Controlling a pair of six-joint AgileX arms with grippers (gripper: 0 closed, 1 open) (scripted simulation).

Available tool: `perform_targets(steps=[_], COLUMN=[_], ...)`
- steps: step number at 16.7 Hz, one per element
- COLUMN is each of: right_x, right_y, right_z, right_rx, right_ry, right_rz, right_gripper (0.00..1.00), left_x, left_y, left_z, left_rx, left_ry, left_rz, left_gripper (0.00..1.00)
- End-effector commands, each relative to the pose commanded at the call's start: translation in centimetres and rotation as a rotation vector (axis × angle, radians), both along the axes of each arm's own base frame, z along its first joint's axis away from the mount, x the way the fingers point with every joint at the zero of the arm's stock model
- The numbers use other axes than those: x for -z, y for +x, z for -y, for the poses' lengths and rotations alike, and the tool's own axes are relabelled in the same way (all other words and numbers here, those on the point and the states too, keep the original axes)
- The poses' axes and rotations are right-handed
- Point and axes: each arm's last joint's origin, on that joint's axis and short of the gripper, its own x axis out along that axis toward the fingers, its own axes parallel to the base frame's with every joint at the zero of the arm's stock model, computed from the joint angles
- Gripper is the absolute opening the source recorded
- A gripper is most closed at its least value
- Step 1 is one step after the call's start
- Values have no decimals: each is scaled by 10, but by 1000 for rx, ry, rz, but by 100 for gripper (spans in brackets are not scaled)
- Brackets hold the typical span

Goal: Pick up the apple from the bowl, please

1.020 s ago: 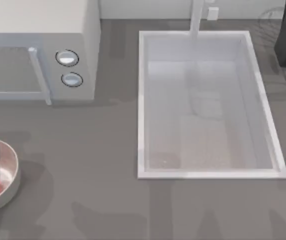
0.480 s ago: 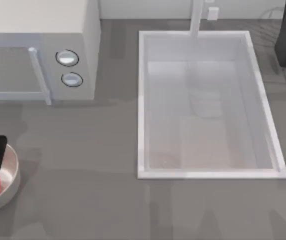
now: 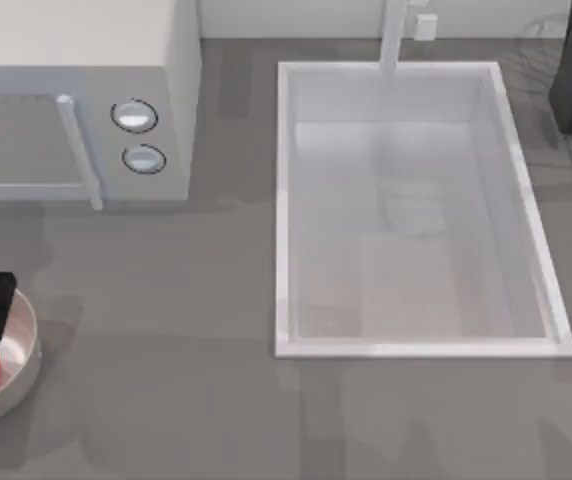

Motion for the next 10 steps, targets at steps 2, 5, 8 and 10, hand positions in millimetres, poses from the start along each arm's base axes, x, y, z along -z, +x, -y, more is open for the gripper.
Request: perform_targets(steps=[2,5,8,10], right_x=[0,0,0,0], right_y=[0,0,0,0], right_z=[0,0,0,0], right_rx=[0,0,0,0], right_ry=[0,0,0,0], right_rz=[0,0,0,0], right_gripper=[100,100,100,100], left_x=[15,48,81,97], left_y=[2,7,5,2], left_z=[0,-1,-1,-1], left_rx=[0,-2,-4,-4], left_ry=[0,1,1,1], left_rz=[-5,9,20,8], left_gripper=[100,100,100,100])
